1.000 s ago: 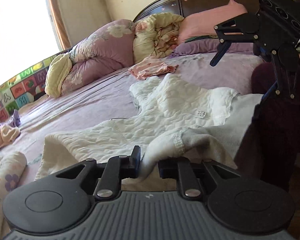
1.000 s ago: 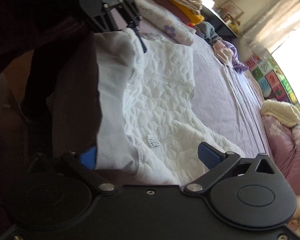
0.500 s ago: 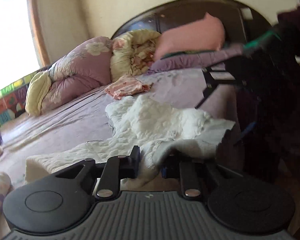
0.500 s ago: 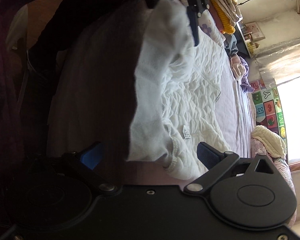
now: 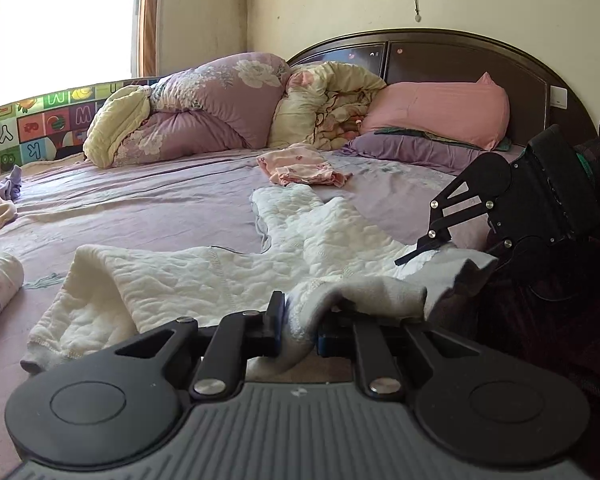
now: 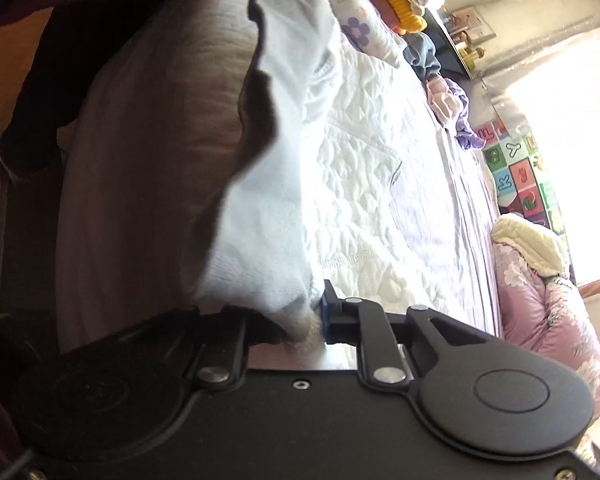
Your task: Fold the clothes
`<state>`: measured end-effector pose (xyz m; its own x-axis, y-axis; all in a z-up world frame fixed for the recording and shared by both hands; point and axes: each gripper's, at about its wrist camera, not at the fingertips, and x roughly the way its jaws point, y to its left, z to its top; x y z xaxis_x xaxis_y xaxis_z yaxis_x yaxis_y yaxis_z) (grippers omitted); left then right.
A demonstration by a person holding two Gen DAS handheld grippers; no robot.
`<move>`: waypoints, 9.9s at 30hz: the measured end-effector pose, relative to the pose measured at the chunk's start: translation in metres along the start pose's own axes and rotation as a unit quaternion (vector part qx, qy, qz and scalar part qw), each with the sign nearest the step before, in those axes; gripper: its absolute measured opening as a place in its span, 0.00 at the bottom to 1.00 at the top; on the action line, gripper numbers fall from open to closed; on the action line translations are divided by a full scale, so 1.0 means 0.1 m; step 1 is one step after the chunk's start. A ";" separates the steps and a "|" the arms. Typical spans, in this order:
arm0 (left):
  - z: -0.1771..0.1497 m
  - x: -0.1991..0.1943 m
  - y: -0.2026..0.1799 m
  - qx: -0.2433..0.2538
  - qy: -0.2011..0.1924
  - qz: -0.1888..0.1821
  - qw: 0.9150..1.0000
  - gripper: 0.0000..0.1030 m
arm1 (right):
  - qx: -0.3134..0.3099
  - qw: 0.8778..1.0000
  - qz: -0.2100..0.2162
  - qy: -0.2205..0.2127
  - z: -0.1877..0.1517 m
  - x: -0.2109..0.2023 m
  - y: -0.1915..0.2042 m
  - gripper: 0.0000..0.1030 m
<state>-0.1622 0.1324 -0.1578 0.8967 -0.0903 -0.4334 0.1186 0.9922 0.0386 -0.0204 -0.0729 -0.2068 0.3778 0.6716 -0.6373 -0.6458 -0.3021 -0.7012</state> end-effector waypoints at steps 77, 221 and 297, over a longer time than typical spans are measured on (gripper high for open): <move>-0.01 0.55 -0.17 0.279 0.130 0.082 0.948 0.27 | 0.103 0.994 0.028 -0.036 -0.34 0.34 -0.45 0.47; -0.18 0.67 1.43 -0.225 0.083 0.219 0.946 0.66 | 0.107 0.985 -0.133 0.033 1.63 0.57 0.51 0.58; 2.79 4.18 1.54 -0.170 0.174 0.236 0.941 0.07 | 0.864 0.421 0.174 -0.214 -0.81 0.41 -0.14 0.03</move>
<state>0.3501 0.2232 -0.0816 0.6145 0.3415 -0.7112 -0.4540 0.8903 0.0352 0.0579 -0.0965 -0.2494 0.1462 0.9619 -0.2311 -0.2710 0.2636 0.9258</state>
